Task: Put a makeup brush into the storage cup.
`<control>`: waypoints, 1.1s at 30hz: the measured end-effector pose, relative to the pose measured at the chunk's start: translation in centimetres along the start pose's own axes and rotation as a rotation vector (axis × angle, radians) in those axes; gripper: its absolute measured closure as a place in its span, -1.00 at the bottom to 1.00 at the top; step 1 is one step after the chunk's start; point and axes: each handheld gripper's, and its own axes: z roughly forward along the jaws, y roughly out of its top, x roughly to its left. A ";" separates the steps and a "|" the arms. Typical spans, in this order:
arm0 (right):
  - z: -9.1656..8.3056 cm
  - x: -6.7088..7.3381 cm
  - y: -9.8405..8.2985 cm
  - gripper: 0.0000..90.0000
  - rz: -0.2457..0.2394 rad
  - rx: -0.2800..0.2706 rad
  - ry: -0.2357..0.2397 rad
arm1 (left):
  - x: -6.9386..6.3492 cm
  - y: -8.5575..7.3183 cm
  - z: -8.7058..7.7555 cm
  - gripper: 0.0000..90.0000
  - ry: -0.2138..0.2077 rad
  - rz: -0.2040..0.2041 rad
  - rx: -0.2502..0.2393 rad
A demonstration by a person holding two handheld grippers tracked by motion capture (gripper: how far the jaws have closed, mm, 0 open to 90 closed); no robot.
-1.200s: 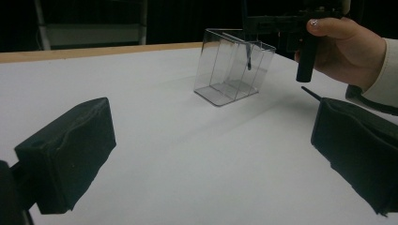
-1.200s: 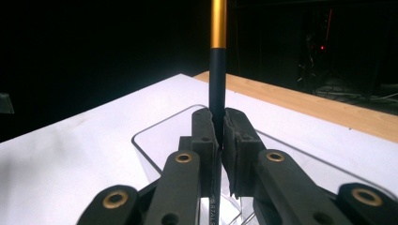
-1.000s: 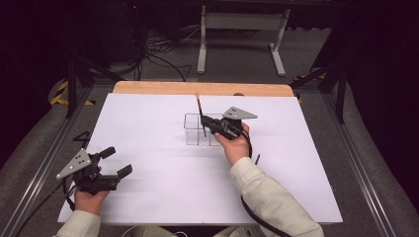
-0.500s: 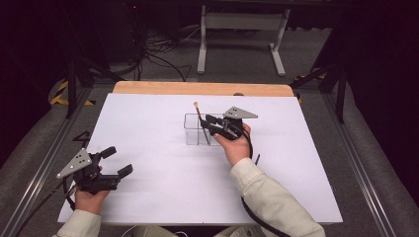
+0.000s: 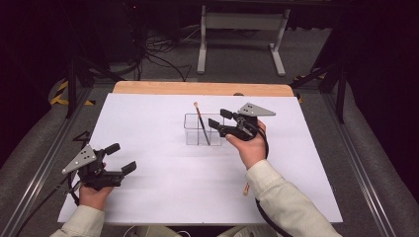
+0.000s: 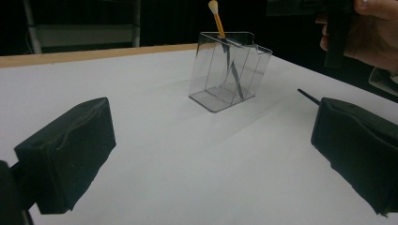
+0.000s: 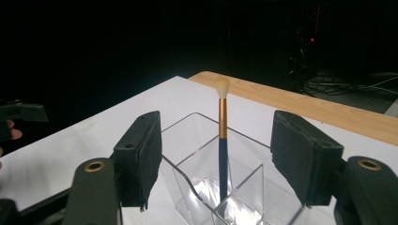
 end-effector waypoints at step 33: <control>-10.8 -1.0 2.4 -0.45 -0.157 0.195 -0.025 | 0.0 0.3 1.3 -1.00 -0.010 0.006 0.022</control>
